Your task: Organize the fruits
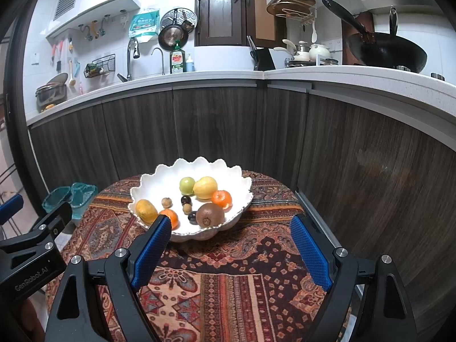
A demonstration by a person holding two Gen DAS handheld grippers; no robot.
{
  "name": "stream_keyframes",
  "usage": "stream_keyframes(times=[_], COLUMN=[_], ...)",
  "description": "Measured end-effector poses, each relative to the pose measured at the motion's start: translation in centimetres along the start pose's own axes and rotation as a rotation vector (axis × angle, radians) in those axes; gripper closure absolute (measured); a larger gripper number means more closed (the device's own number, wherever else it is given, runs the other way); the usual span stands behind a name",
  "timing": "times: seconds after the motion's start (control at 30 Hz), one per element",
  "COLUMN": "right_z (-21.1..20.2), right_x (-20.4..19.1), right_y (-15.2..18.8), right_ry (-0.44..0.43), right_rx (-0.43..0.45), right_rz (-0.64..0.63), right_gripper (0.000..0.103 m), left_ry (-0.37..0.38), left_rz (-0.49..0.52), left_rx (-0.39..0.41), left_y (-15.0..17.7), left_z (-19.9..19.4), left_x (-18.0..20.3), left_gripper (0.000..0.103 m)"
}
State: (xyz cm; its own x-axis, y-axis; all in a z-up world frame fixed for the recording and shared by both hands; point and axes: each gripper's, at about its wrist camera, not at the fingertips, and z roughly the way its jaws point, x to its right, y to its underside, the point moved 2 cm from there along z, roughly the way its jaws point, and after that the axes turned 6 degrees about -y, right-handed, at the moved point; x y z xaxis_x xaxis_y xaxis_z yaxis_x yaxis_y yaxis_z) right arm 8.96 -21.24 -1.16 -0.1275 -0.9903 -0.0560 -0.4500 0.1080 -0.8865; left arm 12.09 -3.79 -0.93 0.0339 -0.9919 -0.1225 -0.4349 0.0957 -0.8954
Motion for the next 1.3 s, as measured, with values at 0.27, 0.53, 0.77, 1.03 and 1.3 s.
stream_keyframes(times=[0.27, 0.53, 0.77, 1.03, 1.3], right_z=[0.18, 0.17, 0.18, 0.15, 0.19], right_x=[0.17, 0.23, 0.23, 0.27, 0.23], right_y=[0.08, 0.08, 0.08, 0.09, 0.13], right_ry=[0.009, 0.008, 0.008, 0.009, 0.013], right_rx=[-0.002, -0.001, -0.001, 0.0, -0.003], right_rz=[0.008, 0.007, 0.008, 0.008, 0.013], right_gripper=[0.016, 0.016, 0.016, 0.016, 0.016], left_ry=[-0.003, -0.001, 0.005, 0.016, 0.026], left_rz=[0.003, 0.007, 0.008, 0.005, 0.005], left_rx=[-0.001, -0.02, -0.029, -0.042, -0.051], left_y=[0.01, 0.27, 0.2, 0.31, 0.49], left_z=[-0.03, -0.01, 0.06, 0.1, 0.29], left_x=[0.04, 0.06, 0.15, 0.25, 0.46], left_gripper=[0.0, 0.0, 0.0, 0.0, 0.0])
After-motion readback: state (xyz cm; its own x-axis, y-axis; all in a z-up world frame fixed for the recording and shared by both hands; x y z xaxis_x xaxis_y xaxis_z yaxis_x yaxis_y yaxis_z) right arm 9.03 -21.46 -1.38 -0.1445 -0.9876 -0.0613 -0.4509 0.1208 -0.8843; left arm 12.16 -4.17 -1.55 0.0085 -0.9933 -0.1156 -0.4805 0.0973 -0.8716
